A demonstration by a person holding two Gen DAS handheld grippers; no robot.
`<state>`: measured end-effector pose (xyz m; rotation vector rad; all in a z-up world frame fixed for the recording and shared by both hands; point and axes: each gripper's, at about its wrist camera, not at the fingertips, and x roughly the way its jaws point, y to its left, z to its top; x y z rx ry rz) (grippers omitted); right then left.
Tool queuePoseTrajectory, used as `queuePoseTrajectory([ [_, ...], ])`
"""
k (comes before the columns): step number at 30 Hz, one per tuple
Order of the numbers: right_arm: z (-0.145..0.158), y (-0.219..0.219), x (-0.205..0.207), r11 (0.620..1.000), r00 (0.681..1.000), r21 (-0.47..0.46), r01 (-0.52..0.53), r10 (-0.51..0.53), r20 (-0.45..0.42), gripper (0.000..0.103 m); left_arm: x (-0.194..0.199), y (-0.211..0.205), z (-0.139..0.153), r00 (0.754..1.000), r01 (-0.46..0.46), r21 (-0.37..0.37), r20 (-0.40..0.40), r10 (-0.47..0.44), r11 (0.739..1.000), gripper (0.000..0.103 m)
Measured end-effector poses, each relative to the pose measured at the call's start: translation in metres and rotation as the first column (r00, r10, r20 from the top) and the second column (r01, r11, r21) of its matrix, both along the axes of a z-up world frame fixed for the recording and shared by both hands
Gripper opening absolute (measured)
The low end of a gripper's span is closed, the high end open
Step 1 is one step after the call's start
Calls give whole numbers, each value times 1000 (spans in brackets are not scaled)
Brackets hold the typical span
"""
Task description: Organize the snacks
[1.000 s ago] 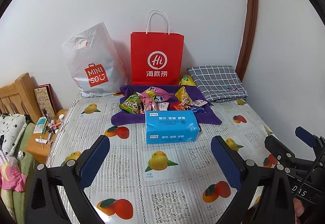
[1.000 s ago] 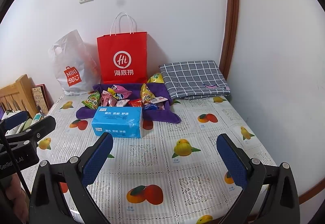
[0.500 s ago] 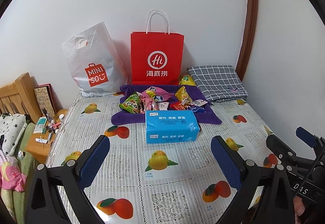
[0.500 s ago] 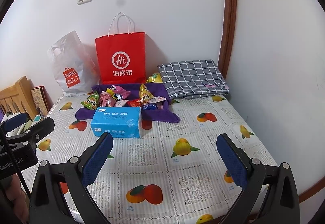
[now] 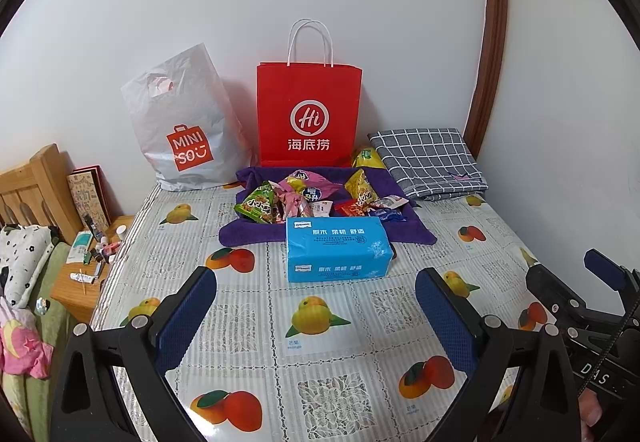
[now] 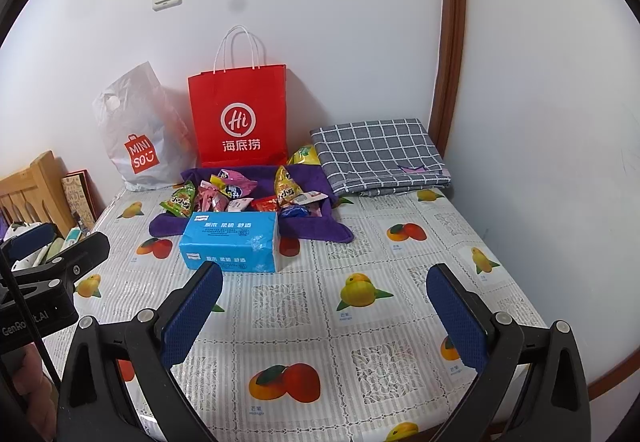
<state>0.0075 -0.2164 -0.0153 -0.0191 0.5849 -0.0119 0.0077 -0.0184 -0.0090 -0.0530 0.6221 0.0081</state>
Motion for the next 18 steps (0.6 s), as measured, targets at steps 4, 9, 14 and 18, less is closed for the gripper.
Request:
queuePoseTrajectory([
  [4,1,1,-1,1000,1000,-1,0,0,1,101,0,0,0,1000,0,0,0,0,1000,101],
  [9,2,2,-2,1000,1000,-2,-2,2,4,101,-1,1,-1,1000,-2,-1,1,2,1000,101],
  [14,2,2,-2,1000,1000,-1,-3,3,5,101,-1,1,0,1000,-1,-1,0,1,1000,101],
  [18,4,4,-3,1000,1000,1,-7,7,7,101,-3,4,1,1000,-7,-4,4,7,1000,101],
])
